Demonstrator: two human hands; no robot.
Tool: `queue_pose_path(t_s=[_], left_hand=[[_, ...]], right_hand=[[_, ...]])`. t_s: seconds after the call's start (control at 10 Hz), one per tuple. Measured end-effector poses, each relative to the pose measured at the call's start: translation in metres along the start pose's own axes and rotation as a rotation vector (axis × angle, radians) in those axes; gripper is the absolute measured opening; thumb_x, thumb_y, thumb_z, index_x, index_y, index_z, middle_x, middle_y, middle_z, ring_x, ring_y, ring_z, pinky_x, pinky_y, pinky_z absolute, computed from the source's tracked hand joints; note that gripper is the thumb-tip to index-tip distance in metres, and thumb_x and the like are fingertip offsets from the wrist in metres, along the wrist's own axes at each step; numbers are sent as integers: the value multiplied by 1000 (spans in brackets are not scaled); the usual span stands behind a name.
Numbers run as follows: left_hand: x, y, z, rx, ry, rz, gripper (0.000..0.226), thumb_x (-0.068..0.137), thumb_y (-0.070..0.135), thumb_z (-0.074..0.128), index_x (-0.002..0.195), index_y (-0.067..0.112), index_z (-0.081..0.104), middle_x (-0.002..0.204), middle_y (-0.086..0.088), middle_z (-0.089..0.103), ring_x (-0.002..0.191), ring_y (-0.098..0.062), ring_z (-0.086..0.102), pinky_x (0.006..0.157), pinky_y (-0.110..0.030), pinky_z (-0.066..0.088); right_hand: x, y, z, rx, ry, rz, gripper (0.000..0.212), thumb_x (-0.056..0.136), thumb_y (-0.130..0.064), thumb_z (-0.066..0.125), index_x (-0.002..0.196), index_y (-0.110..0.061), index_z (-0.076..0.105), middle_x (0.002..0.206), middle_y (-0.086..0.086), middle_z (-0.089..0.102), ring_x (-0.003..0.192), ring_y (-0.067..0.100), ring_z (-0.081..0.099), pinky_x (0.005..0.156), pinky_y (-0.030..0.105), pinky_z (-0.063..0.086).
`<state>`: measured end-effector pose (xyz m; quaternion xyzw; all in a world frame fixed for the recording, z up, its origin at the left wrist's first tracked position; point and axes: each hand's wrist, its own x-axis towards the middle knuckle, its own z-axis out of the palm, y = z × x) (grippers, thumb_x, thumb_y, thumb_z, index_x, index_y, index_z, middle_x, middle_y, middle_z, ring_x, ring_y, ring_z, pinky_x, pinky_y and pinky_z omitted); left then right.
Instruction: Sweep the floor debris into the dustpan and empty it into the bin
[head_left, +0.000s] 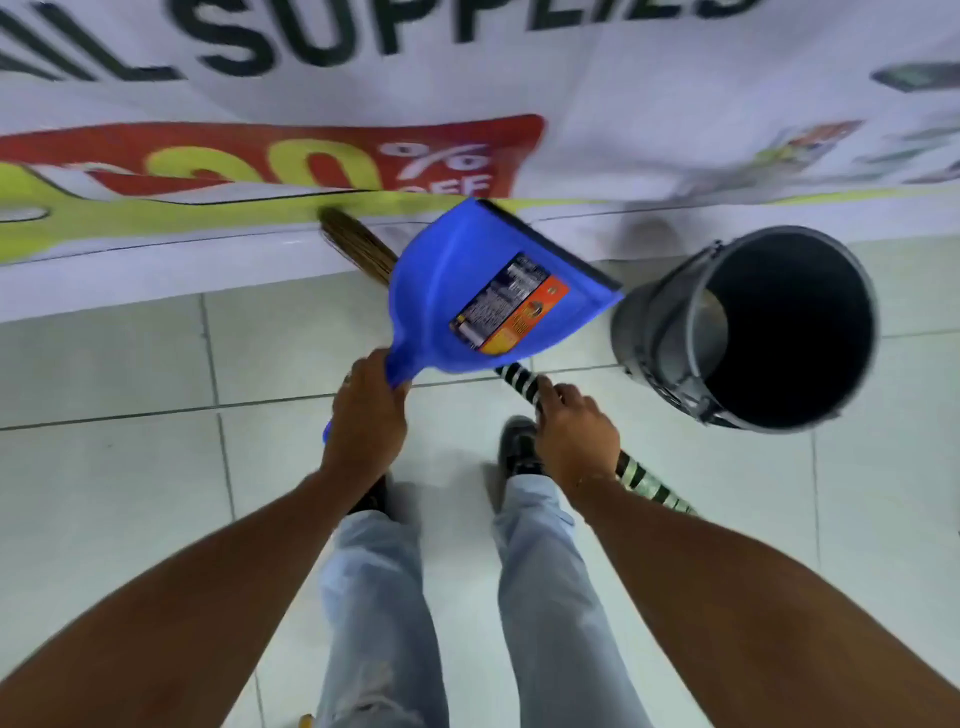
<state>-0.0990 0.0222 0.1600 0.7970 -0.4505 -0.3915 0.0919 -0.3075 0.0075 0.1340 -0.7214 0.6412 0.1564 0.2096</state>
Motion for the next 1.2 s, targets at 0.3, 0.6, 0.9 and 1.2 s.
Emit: queue_pose_path(t_s=[0.3, 0.6, 0.9, 1.2], left_hand=[[-42, -179, -18, -68, 104, -426, 15, 90, 9, 52, 102, 1, 53, 90, -25, 61, 84, -46, 58, 68, -47, 50], [32, -140, 44, -124, 12, -517, 23, 81, 2, 55, 104, 0, 53, 104, -18, 58, 94, -38, 58, 77, -40, 47], [113, -41, 95, -317, -161, -701, 50, 83, 4, 61, 124, -3, 36, 130, -21, 50, 116, -38, 54, 95, -42, 47], [97, -11, 57, 28, 53, -544, 36, 92, 2, 45, 127, -2, 39, 134, -19, 49, 124, -34, 48, 102, -43, 39]], right_hand=[[165, -80, 0, -323, 63, -284, 36, 88, -3, 44, 122, -4, 55, 113, 19, 65, 103, 39, 58, 83, 42, 45], [231, -145, 46, -188, 7, -337, 54, 95, -6, 35, 147, -9, 23, 154, 13, 30, 144, 31, 19, 117, 52, 8], [135, -49, 53, -51, -76, -165, 55, 93, -8, 42, 146, -11, 27, 151, 7, 38, 143, 26, 23, 118, 48, 15], [98, -38, 8, 36, 91, -257, 47, 77, 1, 59, 123, -5, 57, 111, 13, 69, 106, 37, 60, 92, 44, 45]])
